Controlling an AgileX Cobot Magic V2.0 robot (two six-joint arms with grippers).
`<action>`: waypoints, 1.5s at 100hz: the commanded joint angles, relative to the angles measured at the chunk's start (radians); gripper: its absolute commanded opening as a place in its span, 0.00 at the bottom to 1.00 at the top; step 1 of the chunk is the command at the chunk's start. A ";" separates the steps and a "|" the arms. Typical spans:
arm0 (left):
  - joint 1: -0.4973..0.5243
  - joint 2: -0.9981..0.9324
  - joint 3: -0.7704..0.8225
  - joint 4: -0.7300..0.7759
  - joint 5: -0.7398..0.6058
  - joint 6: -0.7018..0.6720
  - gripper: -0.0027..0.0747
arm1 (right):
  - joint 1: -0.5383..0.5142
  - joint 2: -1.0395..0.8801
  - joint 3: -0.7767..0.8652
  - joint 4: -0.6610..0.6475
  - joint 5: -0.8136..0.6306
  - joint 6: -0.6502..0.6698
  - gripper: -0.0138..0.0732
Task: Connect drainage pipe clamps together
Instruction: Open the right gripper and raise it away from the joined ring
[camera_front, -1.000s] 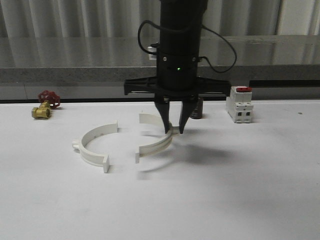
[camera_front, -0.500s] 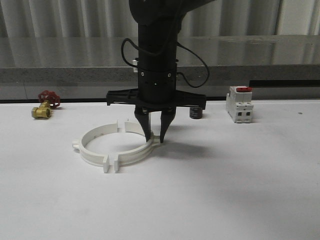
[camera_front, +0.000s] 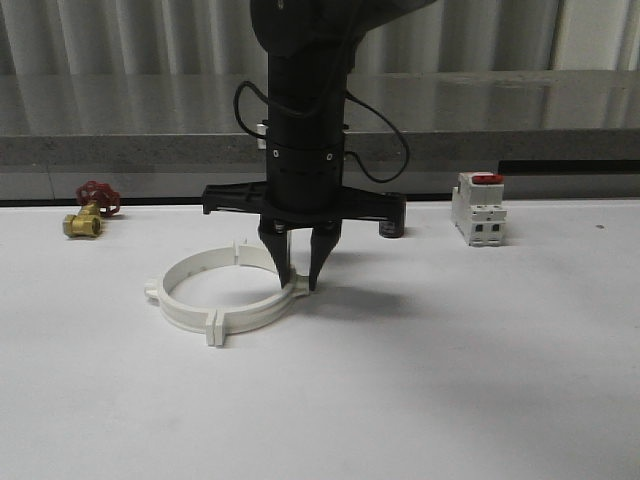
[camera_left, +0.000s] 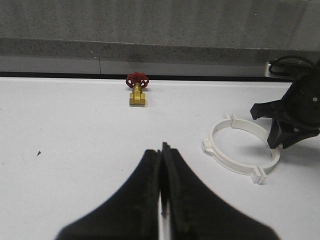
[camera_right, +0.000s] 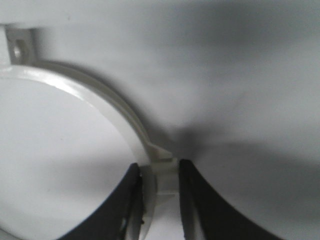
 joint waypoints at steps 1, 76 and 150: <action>0.004 0.009 -0.024 0.002 -0.075 0.000 0.01 | 0.003 -0.059 -0.037 -0.008 -0.047 -0.001 0.37; 0.004 0.009 -0.024 0.002 -0.075 0.000 0.01 | -0.010 -0.244 -0.016 0.039 0.098 -0.660 0.27; 0.004 0.009 -0.024 0.002 -0.075 0.000 0.01 | -0.317 -0.665 0.449 0.080 -0.011 -0.698 0.09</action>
